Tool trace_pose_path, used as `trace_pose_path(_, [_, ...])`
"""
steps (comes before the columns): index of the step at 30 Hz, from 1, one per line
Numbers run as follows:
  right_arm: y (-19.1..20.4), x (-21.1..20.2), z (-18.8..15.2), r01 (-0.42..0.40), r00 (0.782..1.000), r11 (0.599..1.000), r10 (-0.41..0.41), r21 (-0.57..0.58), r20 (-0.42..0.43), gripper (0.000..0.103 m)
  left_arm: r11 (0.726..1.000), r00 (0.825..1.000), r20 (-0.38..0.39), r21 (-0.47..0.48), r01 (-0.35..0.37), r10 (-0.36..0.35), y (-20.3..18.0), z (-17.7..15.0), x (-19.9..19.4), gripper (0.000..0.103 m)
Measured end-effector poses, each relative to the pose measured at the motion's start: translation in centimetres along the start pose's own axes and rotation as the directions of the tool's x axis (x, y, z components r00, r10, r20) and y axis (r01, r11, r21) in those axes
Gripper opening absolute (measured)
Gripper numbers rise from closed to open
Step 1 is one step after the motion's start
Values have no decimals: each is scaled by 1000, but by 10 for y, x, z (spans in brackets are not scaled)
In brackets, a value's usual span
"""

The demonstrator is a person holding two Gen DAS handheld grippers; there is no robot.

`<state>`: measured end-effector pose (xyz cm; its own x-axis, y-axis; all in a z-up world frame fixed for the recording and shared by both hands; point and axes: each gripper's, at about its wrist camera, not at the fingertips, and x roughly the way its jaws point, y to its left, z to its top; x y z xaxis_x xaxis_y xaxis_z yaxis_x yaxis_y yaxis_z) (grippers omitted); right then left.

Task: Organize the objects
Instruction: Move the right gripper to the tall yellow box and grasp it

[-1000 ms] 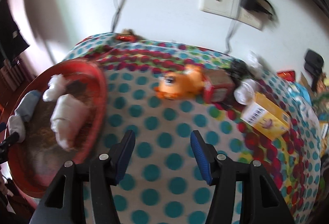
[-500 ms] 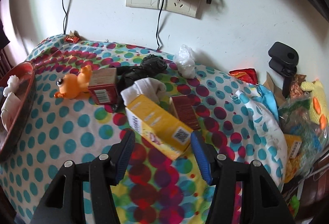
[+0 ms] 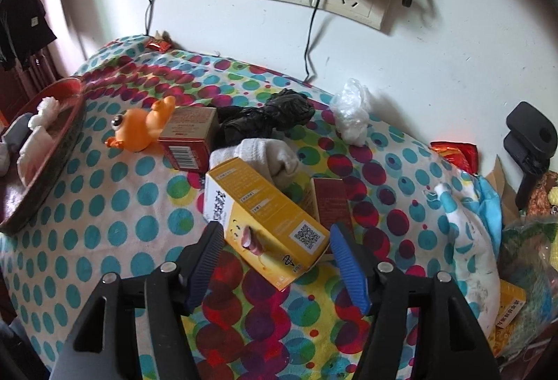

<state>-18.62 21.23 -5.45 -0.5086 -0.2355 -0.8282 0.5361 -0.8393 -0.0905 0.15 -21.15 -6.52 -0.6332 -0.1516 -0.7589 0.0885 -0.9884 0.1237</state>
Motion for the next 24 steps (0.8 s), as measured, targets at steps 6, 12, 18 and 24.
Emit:
trace_pose_path(6, [12,-8,-6,-16,999,999,18,-32,40,68,1000,1000,-9,-2,27,-27,-9,12,-5,102])
trace_pose_path(12, [5,2,-3,-13,1000,999,14,-50,20,68,997,998,-12,40,63,-62,-26,23,-12,103])
trace_pose_path(18, [2,19,-6,-53,998,998,53,-32,21,68,992,995,-23,79,102,-100,-52,41,-12,103])
trace_pose_path(24, [11,19,-11,-82,994,996,81,20,73,65,979,992,-21,162,125,-124,-91,57,-7,103])
